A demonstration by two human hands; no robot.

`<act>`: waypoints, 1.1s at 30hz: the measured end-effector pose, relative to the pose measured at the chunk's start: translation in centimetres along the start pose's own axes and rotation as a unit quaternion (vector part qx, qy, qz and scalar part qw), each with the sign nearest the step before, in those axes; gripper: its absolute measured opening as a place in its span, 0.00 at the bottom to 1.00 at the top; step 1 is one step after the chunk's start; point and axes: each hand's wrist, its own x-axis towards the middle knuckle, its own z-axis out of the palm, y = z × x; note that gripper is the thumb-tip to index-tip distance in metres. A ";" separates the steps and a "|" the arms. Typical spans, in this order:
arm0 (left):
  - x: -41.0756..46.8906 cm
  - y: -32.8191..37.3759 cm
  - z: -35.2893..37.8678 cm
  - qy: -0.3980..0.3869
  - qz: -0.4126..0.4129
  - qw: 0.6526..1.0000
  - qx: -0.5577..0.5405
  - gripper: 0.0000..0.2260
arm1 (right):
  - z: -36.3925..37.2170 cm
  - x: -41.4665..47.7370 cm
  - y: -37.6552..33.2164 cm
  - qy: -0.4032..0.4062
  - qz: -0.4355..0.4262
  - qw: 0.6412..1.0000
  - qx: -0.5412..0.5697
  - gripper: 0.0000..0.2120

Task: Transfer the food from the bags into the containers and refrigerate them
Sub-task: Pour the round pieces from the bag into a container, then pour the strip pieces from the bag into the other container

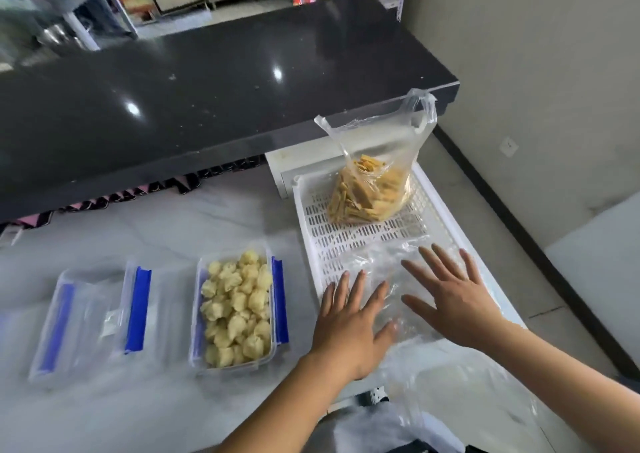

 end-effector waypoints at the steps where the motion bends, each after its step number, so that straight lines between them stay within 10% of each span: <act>1: 0.2 0.1 0.1 0.002 -0.009 1.000 0.001 0.29 | -0.1 0.3 0.0 -0.001 -0.009 1.000 0.000 0.37; 9: -0.2 -0.5 -1.0 0.000 -0.015 0.995 -0.100 0.29 | -3.3 0.5 0.1 0.009 -0.035 0.978 0.207 0.37; 16: -1.7 -2.4 -2.7 0.138 -0.044 0.955 -0.259 0.24 | -12.3 5.6 1.3 0.170 0.038 0.783 0.597 0.33; 19: -2.3 -2.8 -2.5 0.162 -0.069 0.945 -0.277 0.24 | -15.0 9.5 1.3 0.156 0.044 0.757 0.633 0.37; 33: -5.1 -3.1 -1.4 0.166 -0.122 0.924 -0.324 0.21 | -17.0 14.9 -8.9 0.196 0.015 0.924 0.327 0.25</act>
